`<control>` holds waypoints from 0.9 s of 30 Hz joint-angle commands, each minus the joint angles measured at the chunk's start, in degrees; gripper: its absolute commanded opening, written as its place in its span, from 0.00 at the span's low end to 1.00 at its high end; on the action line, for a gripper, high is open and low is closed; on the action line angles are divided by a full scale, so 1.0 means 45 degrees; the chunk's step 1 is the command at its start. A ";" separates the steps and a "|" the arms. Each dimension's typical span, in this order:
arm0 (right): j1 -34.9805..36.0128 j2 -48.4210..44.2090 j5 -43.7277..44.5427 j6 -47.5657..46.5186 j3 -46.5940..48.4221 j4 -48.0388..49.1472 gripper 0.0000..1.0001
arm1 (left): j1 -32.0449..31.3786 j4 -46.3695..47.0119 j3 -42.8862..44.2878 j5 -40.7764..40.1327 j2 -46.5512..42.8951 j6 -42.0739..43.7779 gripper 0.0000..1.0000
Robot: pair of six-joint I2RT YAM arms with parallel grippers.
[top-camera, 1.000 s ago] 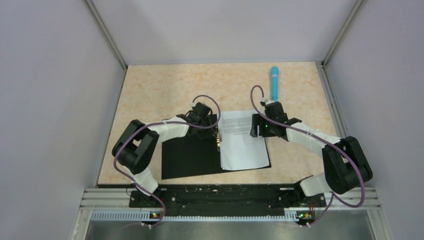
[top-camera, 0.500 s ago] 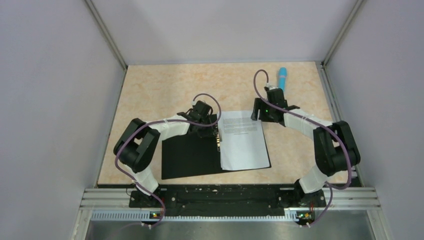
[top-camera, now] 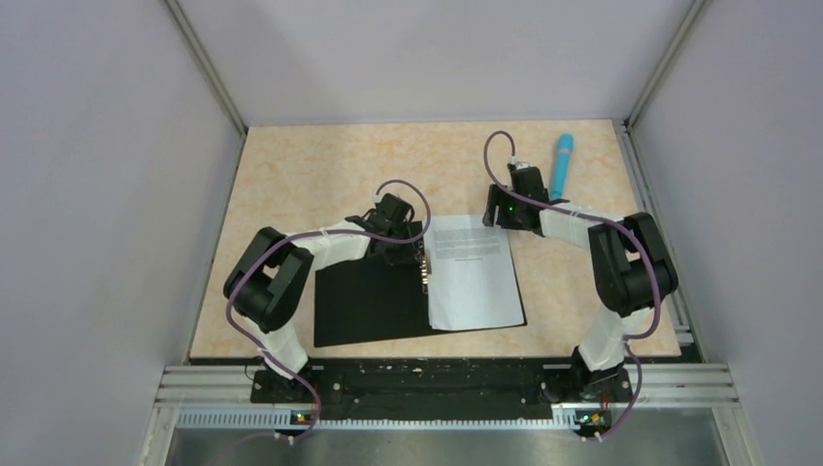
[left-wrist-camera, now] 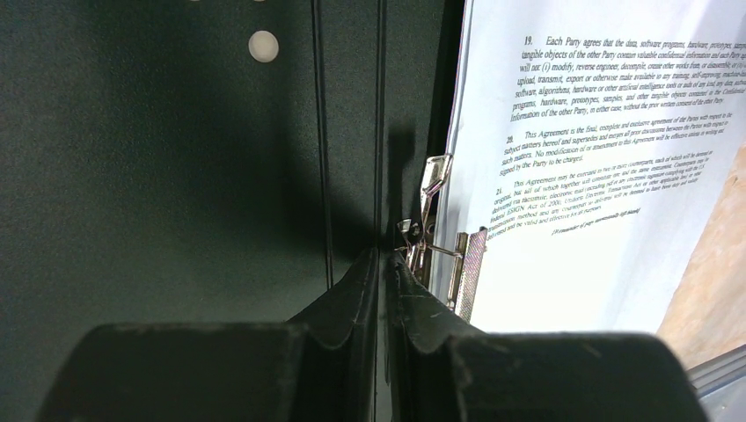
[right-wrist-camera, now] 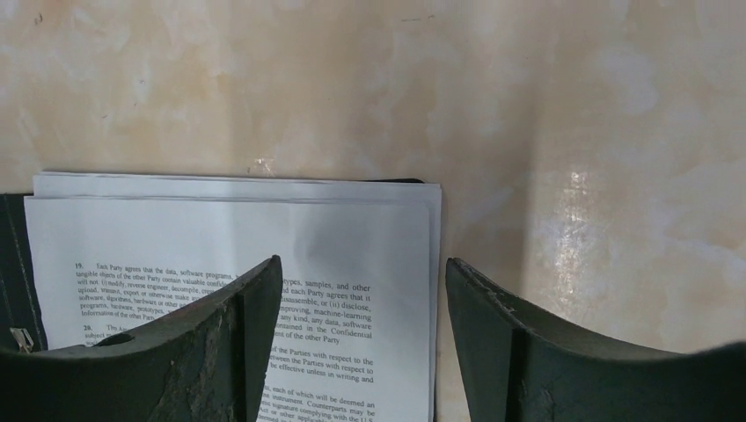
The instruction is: Put the files into the folder
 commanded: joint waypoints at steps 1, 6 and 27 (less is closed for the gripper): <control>-0.0104 0.0400 -0.0345 -0.0026 0.0512 0.0619 0.68 | 0.0039 0.0248 0.0260 -0.0036 0.0271 0.0108 0.13; -0.0095 0.0442 -0.0673 0.0046 0.0420 0.0625 0.67 | 0.0038 0.0376 0.0309 0.0027 0.0412 0.0039 0.13; -0.0183 -0.0300 0.0608 -0.0649 0.1275 -0.0964 0.67 | 0.0254 -0.0228 0.0331 -0.0231 -0.0705 0.0236 0.17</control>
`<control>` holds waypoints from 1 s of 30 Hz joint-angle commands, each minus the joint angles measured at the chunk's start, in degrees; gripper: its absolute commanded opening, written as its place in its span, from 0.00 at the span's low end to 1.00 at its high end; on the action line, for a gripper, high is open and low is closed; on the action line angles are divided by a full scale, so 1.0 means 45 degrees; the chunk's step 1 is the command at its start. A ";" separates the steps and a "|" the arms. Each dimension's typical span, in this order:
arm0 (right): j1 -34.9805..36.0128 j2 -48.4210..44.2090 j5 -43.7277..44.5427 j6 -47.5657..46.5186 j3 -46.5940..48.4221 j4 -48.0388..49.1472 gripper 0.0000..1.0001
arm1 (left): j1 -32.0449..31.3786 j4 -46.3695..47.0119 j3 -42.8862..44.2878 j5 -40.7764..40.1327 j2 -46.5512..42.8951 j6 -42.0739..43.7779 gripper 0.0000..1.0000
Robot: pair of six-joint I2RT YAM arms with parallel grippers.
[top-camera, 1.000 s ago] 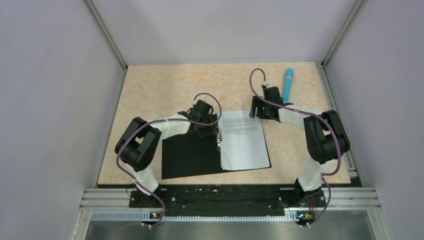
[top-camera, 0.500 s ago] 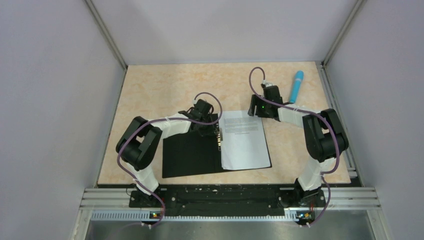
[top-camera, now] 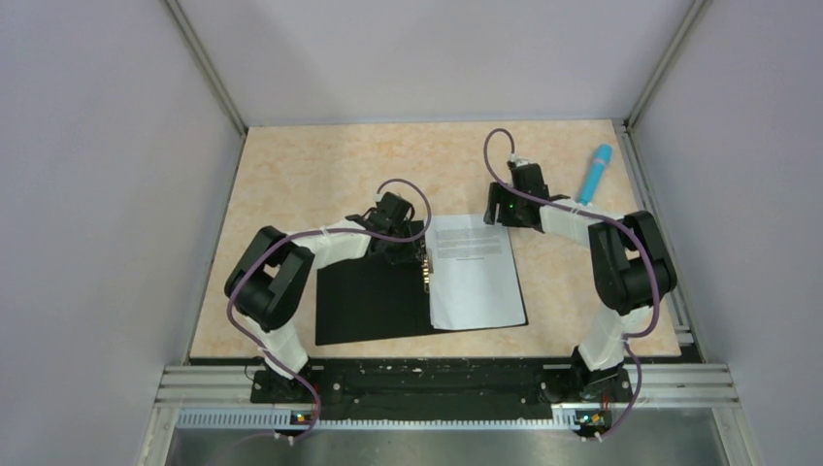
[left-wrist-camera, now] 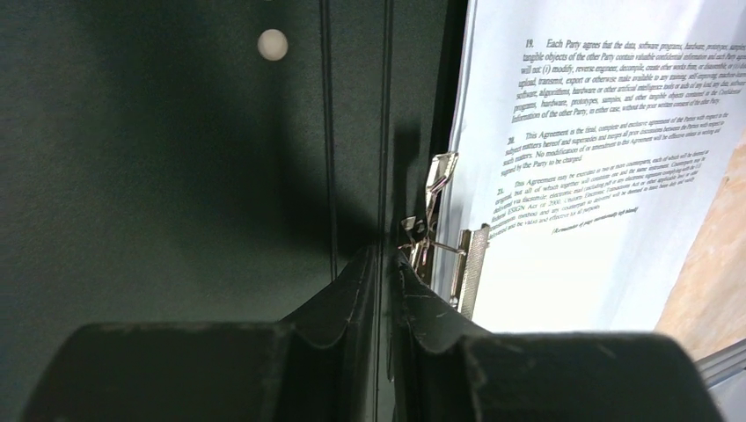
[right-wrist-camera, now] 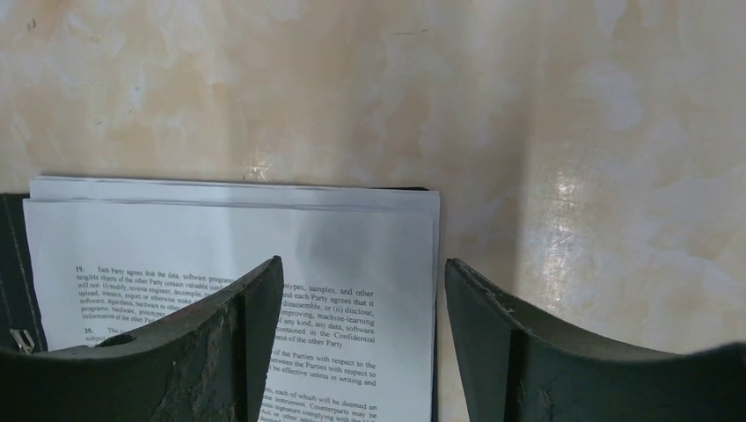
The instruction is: Put the files into the folder
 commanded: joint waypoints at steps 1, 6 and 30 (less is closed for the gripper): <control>-0.0102 -0.0639 0.0991 -0.0511 0.1097 -0.1135 0.67 | 0.0204 -0.0397 0.0080 -0.0465 -0.1109 0.0255 0.18; 0.0271 -0.1544 0.0920 -0.0584 0.1477 -0.2310 0.67 | 0.0479 -0.0914 -0.0777 -0.0778 -0.2605 0.0352 0.20; 0.7030 -0.1034 0.2607 0.1334 0.1510 -0.3015 0.32 | 0.0848 -0.3549 -0.4888 -0.3671 -0.6113 -0.3128 0.19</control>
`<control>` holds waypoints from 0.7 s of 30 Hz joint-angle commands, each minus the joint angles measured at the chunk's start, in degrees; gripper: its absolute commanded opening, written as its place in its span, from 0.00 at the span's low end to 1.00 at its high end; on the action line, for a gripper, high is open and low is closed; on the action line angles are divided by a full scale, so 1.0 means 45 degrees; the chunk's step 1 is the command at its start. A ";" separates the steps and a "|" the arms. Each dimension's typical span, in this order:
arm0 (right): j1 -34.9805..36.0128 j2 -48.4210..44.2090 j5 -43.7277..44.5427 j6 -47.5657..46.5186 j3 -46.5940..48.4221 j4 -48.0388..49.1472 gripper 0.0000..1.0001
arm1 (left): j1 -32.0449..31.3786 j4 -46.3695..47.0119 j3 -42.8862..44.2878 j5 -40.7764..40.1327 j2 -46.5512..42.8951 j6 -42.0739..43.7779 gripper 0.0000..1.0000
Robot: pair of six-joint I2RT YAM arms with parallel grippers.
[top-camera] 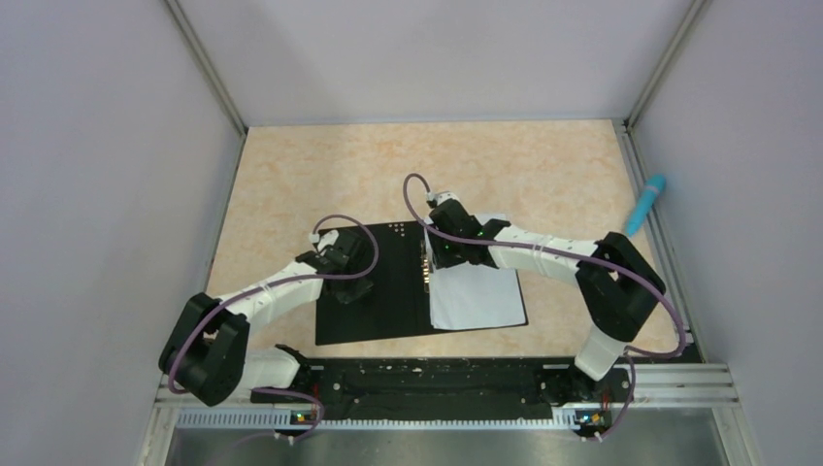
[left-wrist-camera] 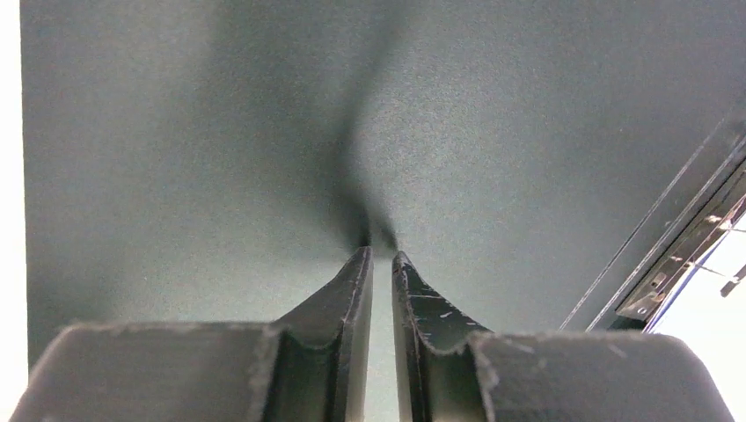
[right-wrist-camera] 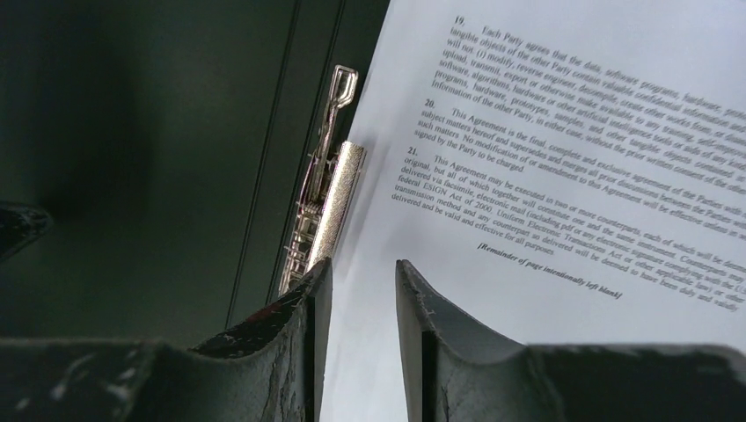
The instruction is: Put the files into the folder
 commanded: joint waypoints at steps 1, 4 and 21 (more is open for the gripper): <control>0.0473 0.0481 0.0460 0.0289 0.0711 0.0031 0.32 | 0.0050 -0.0019 -0.0058 -0.0586 0.0039 -0.0858 0.19; 0.0585 0.0700 0.0519 0.0347 0.0762 0.0103 0.32 | 0.0054 0.0037 -0.0158 -0.0606 0.0250 -0.1109 0.19; 0.0957 0.1194 0.0933 0.0461 0.1120 0.0268 0.30 | 0.0059 0.0220 -0.0414 -0.0662 0.0407 -0.1480 0.15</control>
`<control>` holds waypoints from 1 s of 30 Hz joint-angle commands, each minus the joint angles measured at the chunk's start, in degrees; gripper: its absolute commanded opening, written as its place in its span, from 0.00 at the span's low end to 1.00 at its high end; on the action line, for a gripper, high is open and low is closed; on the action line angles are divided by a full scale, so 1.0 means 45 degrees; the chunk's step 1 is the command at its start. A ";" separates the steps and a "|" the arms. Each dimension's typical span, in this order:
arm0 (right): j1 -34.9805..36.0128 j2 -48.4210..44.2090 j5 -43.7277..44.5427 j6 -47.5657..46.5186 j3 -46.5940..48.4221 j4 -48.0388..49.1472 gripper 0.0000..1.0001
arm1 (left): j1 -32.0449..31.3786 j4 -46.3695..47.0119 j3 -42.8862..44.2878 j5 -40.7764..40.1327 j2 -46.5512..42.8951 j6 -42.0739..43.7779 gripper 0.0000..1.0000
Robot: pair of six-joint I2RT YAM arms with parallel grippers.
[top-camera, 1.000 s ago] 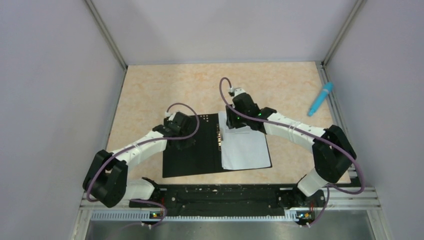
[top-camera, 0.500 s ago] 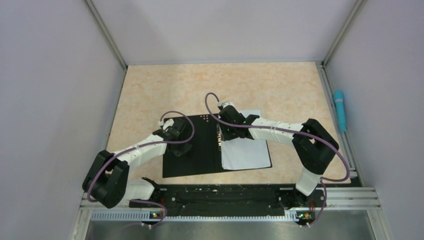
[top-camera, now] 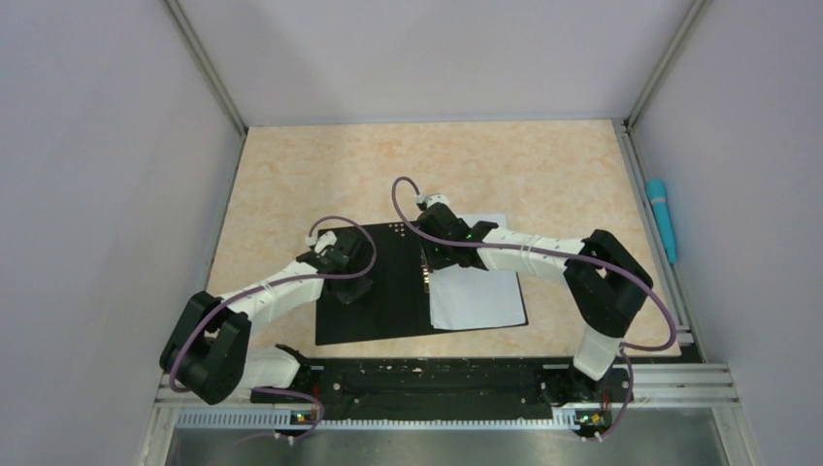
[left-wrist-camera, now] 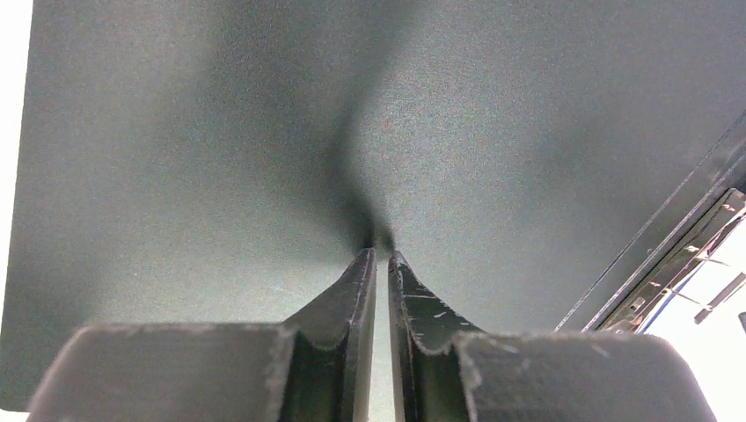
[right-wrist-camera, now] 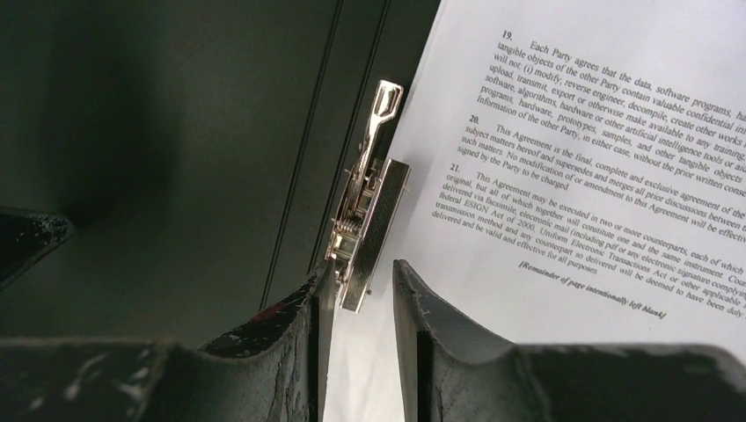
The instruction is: Put the files into the folder
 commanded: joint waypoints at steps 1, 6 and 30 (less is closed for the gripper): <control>0.0183 0.0446 0.0445 0.0115 0.0666 0.0258 0.30 | 0.0061 0.0136 -0.0351 -0.0316 0.0266 -0.0250 0.15; 0.0222 0.0828 0.0294 0.0118 0.0798 0.0345 0.26 | 0.0071 0.0173 -0.0393 -0.0318 0.0323 -0.0312 0.15; 0.0513 -0.0352 -0.0233 0.0638 -0.0574 0.0400 0.00 | 0.0059 0.0132 -0.0545 -0.0437 0.0460 -0.1185 0.14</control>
